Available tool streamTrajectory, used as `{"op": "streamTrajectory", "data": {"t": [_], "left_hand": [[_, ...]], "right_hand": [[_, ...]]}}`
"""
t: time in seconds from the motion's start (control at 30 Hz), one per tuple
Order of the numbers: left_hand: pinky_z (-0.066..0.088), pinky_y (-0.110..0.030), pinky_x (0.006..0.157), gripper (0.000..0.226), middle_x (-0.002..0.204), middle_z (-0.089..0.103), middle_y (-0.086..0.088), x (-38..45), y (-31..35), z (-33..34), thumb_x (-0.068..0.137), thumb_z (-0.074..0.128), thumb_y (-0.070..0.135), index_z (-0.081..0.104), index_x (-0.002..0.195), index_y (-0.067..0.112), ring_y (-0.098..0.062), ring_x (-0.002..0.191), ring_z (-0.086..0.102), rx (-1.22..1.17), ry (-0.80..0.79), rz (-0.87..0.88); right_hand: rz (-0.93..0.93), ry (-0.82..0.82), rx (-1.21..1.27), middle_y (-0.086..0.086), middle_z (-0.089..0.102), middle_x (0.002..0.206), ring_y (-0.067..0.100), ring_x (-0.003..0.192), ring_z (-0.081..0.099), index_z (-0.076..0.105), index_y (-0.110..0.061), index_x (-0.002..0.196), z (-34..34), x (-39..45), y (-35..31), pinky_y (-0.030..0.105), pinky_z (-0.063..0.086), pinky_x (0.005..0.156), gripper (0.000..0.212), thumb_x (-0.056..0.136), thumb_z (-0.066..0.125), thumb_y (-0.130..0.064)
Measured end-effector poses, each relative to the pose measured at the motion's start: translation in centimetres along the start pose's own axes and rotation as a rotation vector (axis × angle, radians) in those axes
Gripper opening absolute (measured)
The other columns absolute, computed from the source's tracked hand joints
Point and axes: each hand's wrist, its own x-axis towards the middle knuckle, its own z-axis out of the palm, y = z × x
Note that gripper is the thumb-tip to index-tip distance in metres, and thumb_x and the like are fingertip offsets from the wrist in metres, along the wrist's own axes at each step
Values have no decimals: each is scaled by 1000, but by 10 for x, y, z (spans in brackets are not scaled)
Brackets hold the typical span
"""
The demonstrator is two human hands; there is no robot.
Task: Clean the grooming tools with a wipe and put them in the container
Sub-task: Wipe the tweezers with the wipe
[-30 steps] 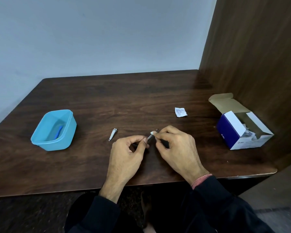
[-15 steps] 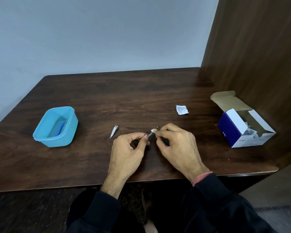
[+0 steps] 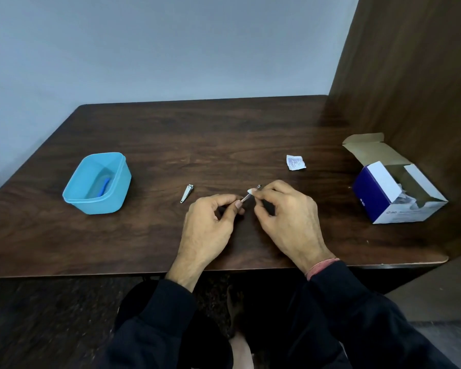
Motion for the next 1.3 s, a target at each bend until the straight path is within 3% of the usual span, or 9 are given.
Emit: {"op": "streamTrajectory", "data": {"t": [0.13,0.3,0.43,0.53,0.67,0.87,1.0,1.17,1.3], "left_hand": [[59,-32,77,19,90,81,26,0,0,0,109,71,33,86,100,40,-15,76,72,1,-12,6],[46,-26,67,17,80,78,27,0,2,1,108,70,37,85,100,42,-2,57,57,24,-19,8],[42,-25,64,13,65,72,24,-2,3,0,104,72,39,85,104,42,-2,47,52,57,-29,4],[60,-33,82,17,87,81,25,-3,3,-1,101,71,41,84,111,45,0,71,73,53,-46,10],[63,-40,99,21,102,81,33,-4,4,-3,101,70,44,84,116,46,1,95,77,48,-52,27],[64,-37,81,20,99,81,29,-2,-2,1,104,73,35,85,117,46,-11,72,72,35,-19,48],[64,-38,82,21,95,81,28,-1,-4,1,105,72,38,83,117,51,-5,74,73,40,-27,67],[44,-27,65,20,66,72,18,-2,-1,1,103,75,38,84,110,54,-3,53,53,48,-19,67],[43,-24,66,22,71,72,26,-4,0,0,102,76,31,85,110,49,-2,55,55,57,-4,83]], "right_hand": [[-33,-26,16,-14,76,105,8,84,73,86,-26,110,-1,-1,-2,38,64,68,16,96,83,-19],[29,-19,-4,-13,78,101,12,79,73,82,-29,96,-3,0,-1,40,63,67,10,90,85,-21],[69,1,-10,-12,78,100,13,85,75,83,-28,96,-3,1,-1,40,63,70,8,91,84,-22],[11,-32,12,-13,77,101,10,82,74,85,-27,100,-3,-1,-3,39,64,69,11,91,85,-19],[-50,-50,49,-16,76,102,-3,79,65,85,-29,102,-2,-3,-4,31,62,67,15,91,86,-18],[-60,-73,137,-18,76,103,-24,72,49,86,-29,105,-2,-4,-1,15,48,69,12,95,84,-24],[-38,-97,164,-19,75,101,-15,69,54,84,-32,101,-5,-1,-2,12,46,69,9,95,84,-26],[117,-51,239,-20,74,91,14,56,59,85,-33,96,-5,5,1,31,56,62,13,89,88,-22],[74,-156,328,-18,74,81,17,51,58,86,-32,94,-8,4,-1,33,56,61,11,87,89,-24]]}}
